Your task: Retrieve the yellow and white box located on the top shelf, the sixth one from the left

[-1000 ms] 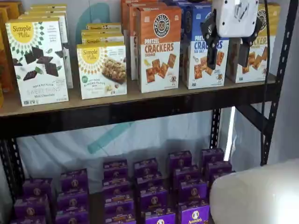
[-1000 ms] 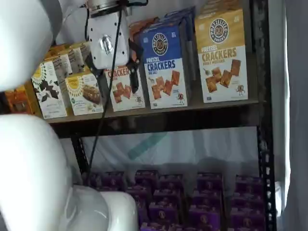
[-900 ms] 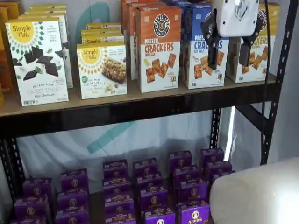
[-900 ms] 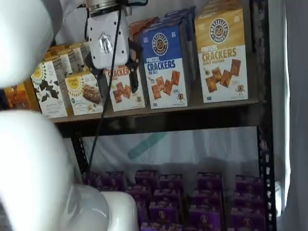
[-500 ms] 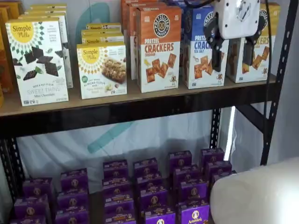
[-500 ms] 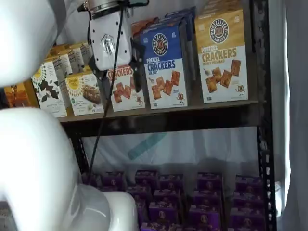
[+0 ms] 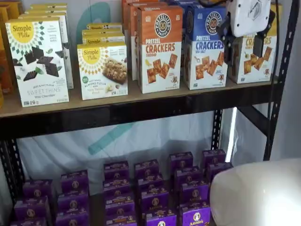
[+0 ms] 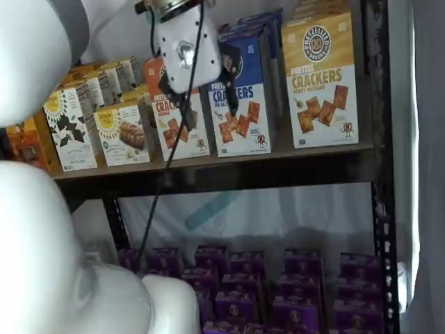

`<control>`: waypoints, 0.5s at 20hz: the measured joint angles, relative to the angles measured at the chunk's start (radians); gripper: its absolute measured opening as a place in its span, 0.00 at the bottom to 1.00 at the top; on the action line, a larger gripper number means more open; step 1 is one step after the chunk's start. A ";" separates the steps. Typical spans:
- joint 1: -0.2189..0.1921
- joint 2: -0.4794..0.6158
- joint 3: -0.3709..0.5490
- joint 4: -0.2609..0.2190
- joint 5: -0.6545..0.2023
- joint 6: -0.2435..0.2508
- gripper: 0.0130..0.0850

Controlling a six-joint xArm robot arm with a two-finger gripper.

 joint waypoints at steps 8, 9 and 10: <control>-0.210 0.074 -0.036 0.065 -0.146 -0.179 1.00; -0.228 0.082 -0.042 0.073 -0.157 -0.194 1.00; -0.252 0.093 -0.050 0.086 -0.171 -0.215 1.00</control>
